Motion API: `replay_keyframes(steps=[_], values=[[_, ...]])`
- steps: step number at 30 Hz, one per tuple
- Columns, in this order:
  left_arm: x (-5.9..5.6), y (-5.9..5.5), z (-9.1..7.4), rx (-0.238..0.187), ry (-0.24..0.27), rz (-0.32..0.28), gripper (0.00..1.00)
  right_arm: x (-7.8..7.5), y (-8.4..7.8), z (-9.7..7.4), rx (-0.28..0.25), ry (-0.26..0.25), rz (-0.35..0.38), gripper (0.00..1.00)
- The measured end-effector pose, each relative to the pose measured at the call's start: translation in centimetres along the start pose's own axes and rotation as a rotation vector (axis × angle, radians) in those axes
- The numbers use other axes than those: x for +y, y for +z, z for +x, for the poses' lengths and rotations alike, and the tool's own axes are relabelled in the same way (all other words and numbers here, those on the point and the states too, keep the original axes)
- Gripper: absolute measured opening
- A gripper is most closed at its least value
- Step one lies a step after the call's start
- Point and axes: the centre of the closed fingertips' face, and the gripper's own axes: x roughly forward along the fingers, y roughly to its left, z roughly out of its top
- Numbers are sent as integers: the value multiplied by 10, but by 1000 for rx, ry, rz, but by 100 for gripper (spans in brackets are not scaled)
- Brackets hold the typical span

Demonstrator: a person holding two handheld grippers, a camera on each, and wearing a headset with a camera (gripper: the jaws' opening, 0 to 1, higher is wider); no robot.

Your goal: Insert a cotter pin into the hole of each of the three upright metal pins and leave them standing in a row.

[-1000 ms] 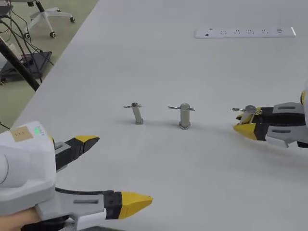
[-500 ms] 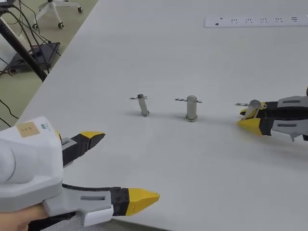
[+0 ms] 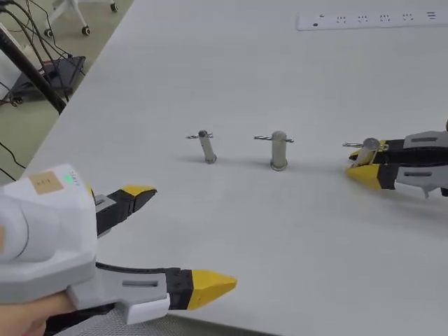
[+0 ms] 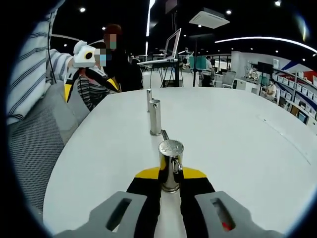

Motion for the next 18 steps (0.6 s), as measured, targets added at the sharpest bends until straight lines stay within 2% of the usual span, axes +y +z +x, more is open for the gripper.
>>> replay_keyframes(steps=[9, 12, 16, 18], values=[[-2, 3, 2, 6, -7, 3, 99, -7, -1, 0, -19, -2, 0, 9], [-3, 6, 2, 4, -11, 8, 99, -9, -1, 0, -12, -18, 24, 9], [-5, 8, 3, 3, -28, 4, 99, -11, 0, -1, -14, -29, 16, 10], [-5, 8, 4, 4, -31, 7, 99, -12, 6, -4, -38, -37, 23, 12]])
